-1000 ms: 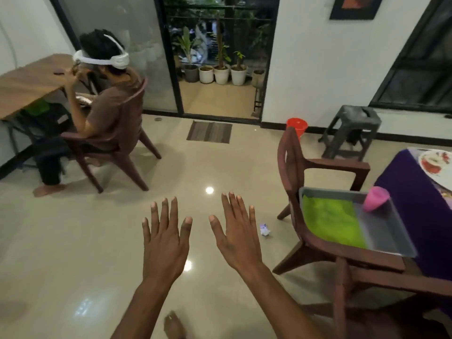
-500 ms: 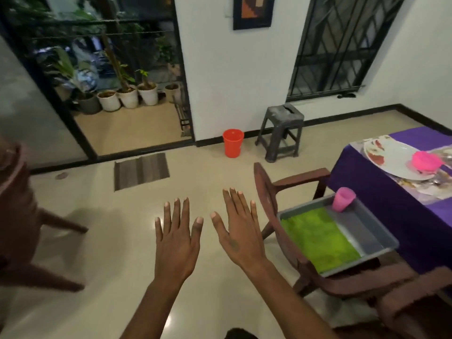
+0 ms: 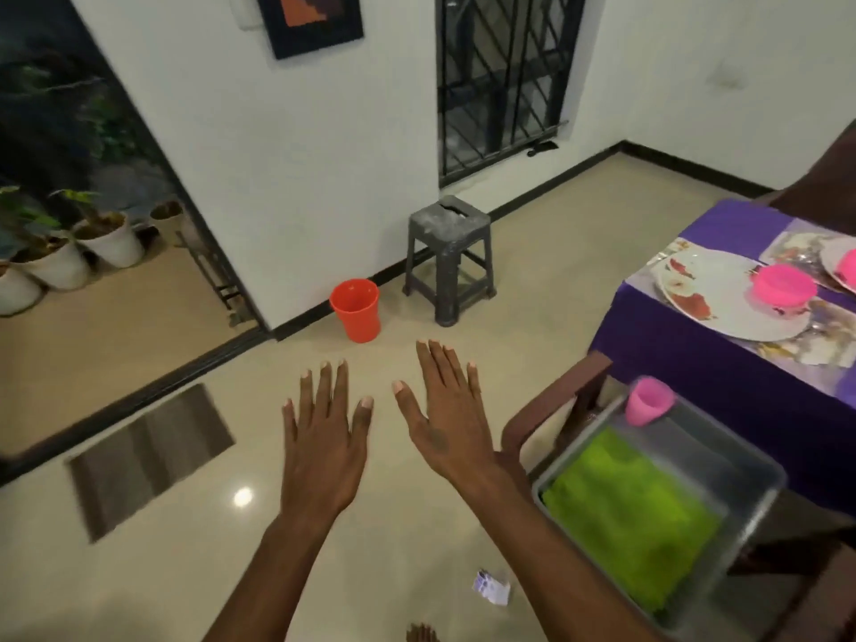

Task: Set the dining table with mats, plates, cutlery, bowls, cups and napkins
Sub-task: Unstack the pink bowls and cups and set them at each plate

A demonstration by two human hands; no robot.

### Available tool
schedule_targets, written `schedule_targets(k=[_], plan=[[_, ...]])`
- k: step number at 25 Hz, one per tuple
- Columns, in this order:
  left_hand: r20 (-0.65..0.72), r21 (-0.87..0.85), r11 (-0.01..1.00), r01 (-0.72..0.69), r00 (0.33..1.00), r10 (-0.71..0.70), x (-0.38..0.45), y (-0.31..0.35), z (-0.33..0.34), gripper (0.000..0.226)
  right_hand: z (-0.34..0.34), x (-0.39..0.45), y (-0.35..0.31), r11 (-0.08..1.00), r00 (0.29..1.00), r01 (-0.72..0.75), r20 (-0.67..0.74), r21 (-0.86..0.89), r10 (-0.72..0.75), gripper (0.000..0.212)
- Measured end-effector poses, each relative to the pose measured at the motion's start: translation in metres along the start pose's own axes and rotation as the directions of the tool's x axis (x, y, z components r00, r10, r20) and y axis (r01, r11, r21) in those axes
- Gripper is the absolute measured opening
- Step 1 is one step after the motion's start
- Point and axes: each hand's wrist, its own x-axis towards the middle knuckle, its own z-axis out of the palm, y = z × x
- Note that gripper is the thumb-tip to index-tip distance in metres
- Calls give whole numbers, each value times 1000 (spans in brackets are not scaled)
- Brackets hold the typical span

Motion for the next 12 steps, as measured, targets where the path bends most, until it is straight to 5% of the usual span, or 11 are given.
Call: schedule_targets(k=[6, 12], plan=[[149, -62, 967, -248, 955, 255, 133, 42, 43, 65, -13, 78, 42, 975, 968, -224, -117, 1, 222, 69], [377, -183, 784, -593, 694, 613, 274, 106, 117, 68, -25, 157, 102, 803, 725, -585, -372, 112, 580, 67]])
